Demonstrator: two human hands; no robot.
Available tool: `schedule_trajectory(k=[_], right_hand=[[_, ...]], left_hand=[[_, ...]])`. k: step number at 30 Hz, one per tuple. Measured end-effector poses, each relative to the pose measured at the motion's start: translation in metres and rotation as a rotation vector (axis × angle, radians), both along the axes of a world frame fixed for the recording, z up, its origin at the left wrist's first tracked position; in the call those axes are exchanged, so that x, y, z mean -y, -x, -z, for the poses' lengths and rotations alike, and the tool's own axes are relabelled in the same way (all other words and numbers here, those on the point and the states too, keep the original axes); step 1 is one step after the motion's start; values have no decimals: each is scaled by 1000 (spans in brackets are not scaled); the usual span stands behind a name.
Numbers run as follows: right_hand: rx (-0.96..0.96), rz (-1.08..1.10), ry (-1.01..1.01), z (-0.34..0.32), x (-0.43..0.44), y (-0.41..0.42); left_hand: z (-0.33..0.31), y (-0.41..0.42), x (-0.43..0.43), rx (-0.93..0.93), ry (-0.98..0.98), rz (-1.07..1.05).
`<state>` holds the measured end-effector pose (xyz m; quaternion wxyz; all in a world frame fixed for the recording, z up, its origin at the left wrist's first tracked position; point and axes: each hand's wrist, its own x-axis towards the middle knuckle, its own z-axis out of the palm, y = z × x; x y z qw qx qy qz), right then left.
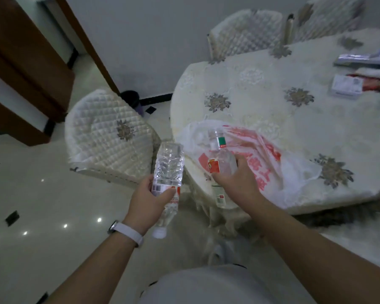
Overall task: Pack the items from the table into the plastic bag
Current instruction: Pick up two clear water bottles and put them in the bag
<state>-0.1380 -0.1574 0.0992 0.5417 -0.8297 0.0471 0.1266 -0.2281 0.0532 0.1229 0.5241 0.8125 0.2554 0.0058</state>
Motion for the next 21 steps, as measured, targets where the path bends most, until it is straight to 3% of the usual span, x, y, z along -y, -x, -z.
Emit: schedule_trajectory(k=[9, 15, 21], right_hand=[[-94, 159, 215, 28, 45, -44], [-146, 355, 190, 38, 47, -53], [-193, 506, 166, 47, 25, -50]], left_hand=[[20, -113, 29, -56, -10, 386], [39, -171, 58, -93, 87, 510], [57, -222, 67, -156, 32, 790]])
